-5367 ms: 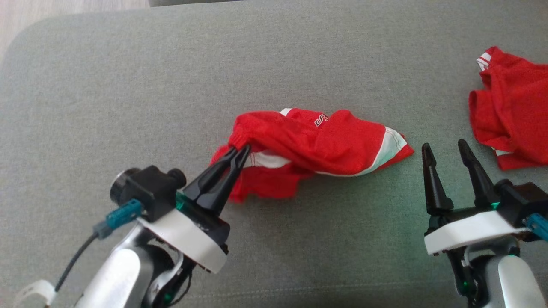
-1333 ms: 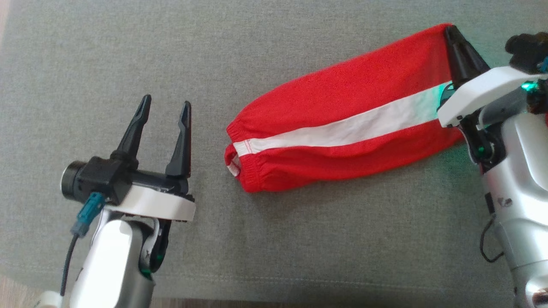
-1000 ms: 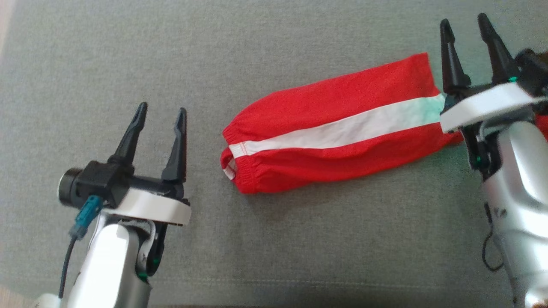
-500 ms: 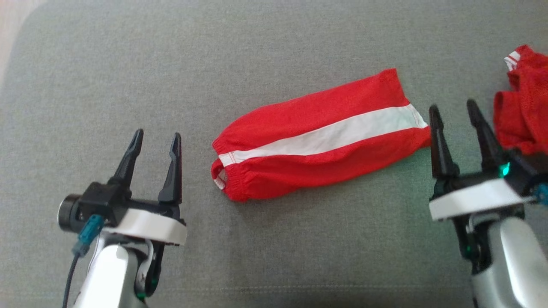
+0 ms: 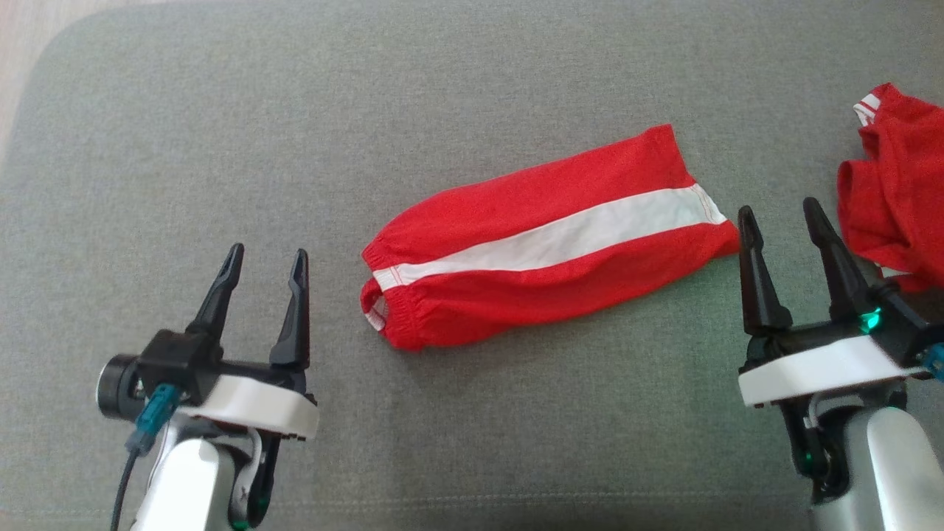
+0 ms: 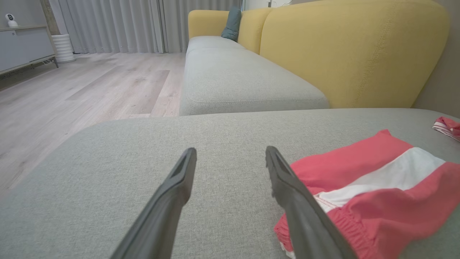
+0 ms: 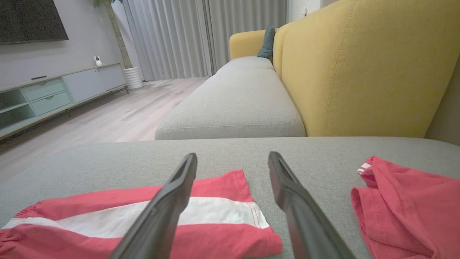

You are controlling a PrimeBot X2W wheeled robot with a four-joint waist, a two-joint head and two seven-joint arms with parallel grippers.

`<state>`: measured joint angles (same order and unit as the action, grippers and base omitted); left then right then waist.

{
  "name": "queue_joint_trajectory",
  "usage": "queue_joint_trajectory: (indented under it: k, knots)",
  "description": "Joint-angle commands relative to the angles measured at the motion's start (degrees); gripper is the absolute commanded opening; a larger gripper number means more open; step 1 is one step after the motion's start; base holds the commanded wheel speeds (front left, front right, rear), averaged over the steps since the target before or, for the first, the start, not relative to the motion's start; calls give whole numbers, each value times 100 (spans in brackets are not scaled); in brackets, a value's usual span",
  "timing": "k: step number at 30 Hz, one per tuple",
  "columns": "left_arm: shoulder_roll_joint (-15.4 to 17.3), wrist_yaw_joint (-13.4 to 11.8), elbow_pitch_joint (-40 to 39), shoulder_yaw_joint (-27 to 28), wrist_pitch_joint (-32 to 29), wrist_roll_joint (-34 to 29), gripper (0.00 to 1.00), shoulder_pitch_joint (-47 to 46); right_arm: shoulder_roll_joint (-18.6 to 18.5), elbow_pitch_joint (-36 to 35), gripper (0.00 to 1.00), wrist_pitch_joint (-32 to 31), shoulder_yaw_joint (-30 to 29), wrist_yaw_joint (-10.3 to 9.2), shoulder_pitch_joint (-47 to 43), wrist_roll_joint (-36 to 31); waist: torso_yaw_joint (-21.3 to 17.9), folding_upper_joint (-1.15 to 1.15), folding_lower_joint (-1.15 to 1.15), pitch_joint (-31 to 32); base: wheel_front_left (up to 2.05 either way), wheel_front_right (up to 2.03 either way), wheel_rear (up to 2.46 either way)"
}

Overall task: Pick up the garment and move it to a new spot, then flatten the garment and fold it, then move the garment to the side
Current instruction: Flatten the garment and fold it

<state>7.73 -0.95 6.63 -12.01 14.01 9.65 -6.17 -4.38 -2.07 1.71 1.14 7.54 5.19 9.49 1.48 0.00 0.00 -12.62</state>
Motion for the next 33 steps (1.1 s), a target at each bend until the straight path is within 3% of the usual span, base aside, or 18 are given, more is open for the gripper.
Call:
queue_joint_trajectory:
  k: [1, 7, 10, 15, 20, 24, 33]
  knots:
    - [132, -34, -235, 202, -2, -19, 100, -123, 13, -242, 100, -23, 92, -5, 17, -51, 5, 0, 0, 4, 0, 0, 0]
    - [162, -31, -271, 142, -27, -21, 100, -120, 31, -271, 100, -56, 92, -5, -14, -44, 8, 0, 0, 27, 0, 0, 0]
    - [151, 108, -317, 1, -218, 33, 100, -202, 35, -289, 100, -73, 70, -5, -31, -49, 36, 0, 0, 12, 0, 0, 0]
    - [64, 445, -383, -318, -978, 287, 100, -521, 40, -300, 100, -112, 98, -5, -8, -41, 52, 0, 0, -40, 0, 0, 0]
    - [7, 622, -299, -498, -1935, 755, 100, -694, 51, -286, 100, -120, 145, -5, 21, -6, -10, 0, 0, -94, 0, 0, 0]
    - [24, 684, -270, -504, -2449, 1133, 100, -728, 64, -261, 100, -110, 136, -5, 14, 21, -65, 0, 0, -120, 0, 0, 0]
    - [93, 638, -229, -405, -2985, 1485, 100, -719, 92, -219, 100, -74, 129, -5, 55, 65, -134, 0, 0, -197, 0, 0, 0]
